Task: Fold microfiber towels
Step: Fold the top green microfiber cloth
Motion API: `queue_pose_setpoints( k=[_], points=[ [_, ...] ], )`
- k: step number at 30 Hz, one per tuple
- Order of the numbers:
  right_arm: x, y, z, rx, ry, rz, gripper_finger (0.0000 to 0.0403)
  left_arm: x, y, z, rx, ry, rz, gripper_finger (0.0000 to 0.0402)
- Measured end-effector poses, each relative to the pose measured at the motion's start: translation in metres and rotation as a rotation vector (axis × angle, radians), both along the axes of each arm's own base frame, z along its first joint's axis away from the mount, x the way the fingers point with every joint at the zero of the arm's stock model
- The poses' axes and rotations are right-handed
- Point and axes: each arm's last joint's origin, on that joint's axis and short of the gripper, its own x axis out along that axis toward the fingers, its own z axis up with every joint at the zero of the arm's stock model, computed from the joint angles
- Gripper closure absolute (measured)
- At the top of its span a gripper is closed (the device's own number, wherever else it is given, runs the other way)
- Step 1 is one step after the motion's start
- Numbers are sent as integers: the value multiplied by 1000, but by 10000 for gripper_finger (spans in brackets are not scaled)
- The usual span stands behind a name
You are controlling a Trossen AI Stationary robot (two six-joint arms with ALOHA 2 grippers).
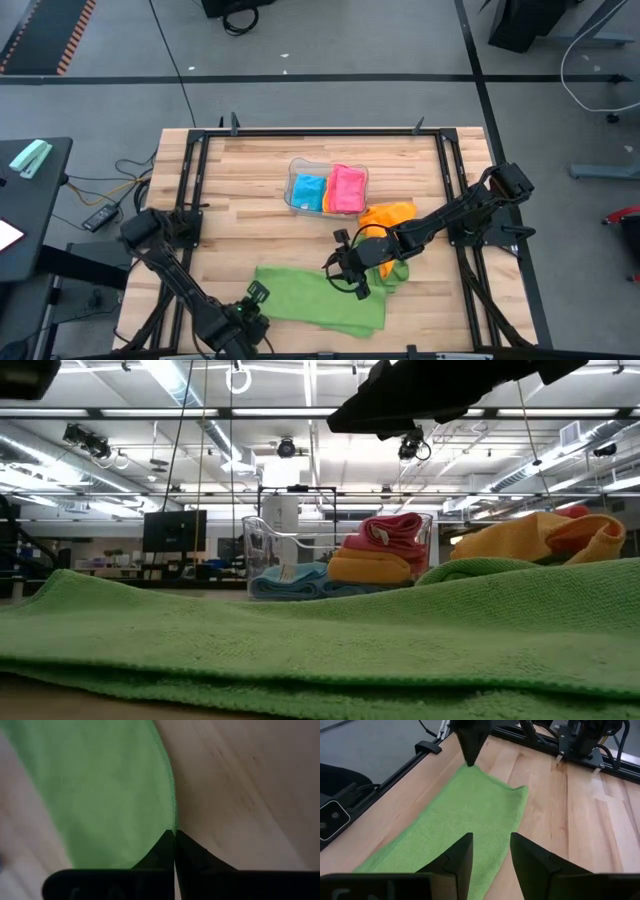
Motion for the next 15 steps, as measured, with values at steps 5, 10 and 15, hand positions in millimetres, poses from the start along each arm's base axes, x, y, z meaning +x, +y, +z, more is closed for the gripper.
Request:
queue_pose_setpoints(
  k=[5,10,15],
  points=[
    [0,0,0,11,3,-6,263,-3,4,15,66,41,0,392],
    [0,1,0,32,8,12,263,-5,7,19,103,68,4,396],
    [6,14,-9,91,-29,55,263,-3,12,20,125,86,21,389]
  ],
)
